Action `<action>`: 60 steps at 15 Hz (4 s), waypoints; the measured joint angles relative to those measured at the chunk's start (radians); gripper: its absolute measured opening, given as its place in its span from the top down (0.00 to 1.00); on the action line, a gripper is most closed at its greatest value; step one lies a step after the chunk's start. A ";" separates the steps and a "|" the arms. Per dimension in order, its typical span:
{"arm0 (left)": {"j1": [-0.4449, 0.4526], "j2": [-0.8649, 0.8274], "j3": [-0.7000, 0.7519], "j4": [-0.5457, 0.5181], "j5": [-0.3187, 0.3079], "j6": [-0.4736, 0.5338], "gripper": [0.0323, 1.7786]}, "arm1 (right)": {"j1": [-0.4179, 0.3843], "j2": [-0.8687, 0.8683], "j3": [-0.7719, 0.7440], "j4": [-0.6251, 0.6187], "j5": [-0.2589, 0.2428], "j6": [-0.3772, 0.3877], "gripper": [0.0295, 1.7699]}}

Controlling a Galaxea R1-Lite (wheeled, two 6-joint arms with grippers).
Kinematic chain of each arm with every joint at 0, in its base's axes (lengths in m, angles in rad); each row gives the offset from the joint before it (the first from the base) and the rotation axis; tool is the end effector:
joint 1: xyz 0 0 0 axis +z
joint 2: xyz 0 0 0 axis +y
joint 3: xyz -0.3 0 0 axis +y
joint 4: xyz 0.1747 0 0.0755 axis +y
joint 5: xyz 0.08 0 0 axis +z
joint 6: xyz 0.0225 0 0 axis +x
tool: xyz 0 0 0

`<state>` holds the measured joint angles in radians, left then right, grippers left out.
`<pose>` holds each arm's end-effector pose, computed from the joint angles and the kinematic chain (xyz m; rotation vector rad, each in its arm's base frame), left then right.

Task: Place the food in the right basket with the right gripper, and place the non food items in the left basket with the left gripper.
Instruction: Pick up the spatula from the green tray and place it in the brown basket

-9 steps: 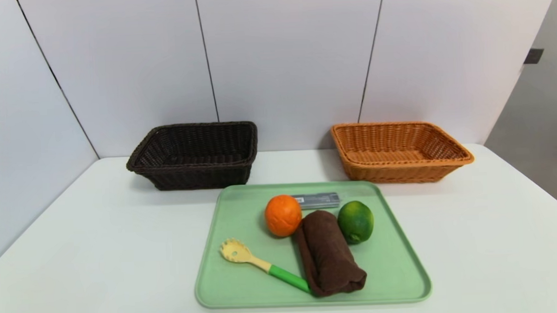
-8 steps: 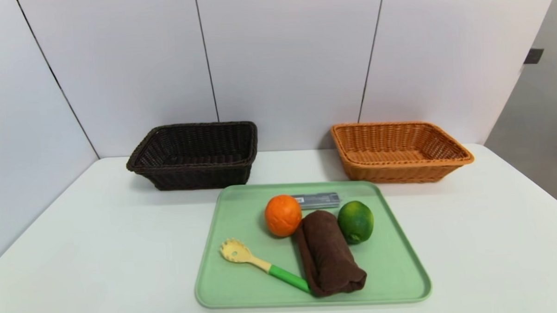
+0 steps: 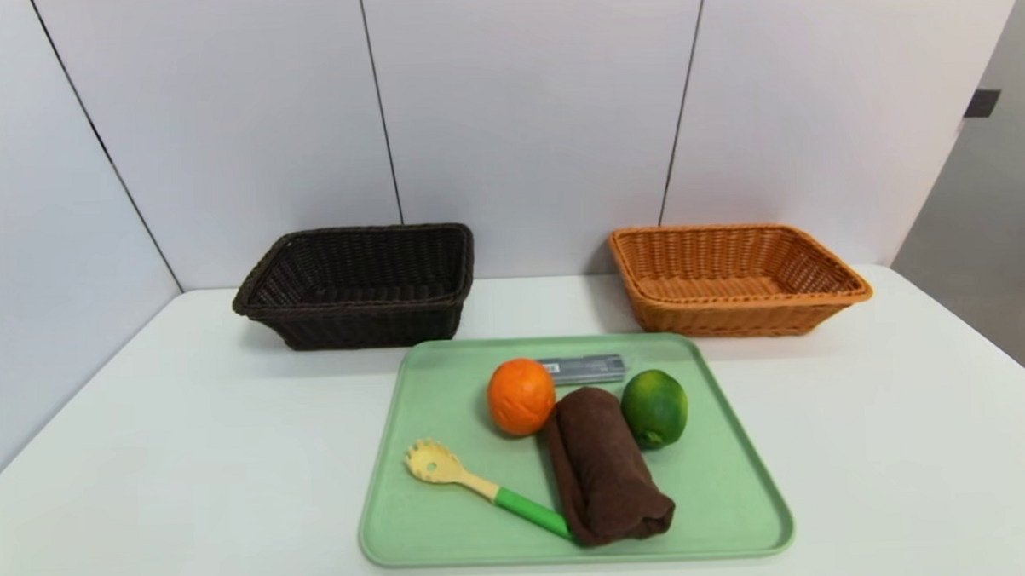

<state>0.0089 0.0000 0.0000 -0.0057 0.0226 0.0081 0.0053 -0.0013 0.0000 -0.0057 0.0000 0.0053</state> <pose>-0.0228 0.0003 0.0761 0.0081 -0.0056 0.0315 -0.0229 -0.0001 0.0761 0.0053 -0.0070 0.0053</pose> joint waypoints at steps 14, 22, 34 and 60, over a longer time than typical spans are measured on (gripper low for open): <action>0.000 0.003 -0.159 0.222 -0.031 0.006 0.05 | 0.000 0.006 -0.177 0.197 0.037 -0.022 0.03; 0.000 0.335 -0.479 0.379 -0.066 -0.012 0.05 | 0.012 0.367 -0.526 0.352 0.073 -0.016 0.03; -0.212 1.105 -0.983 0.424 -0.122 -0.156 0.05 | 0.043 1.069 -1.033 0.400 0.217 -0.031 0.03; -0.609 1.621 -1.315 0.462 -0.260 0.115 0.05 | 0.261 1.390 -1.140 0.387 0.225 -0.029 0.03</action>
<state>-0.5998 1.6211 -1.3151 0.4564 -0.2370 0.1234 0.2668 1.3887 -1.1396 0.3815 0.2251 -0.0234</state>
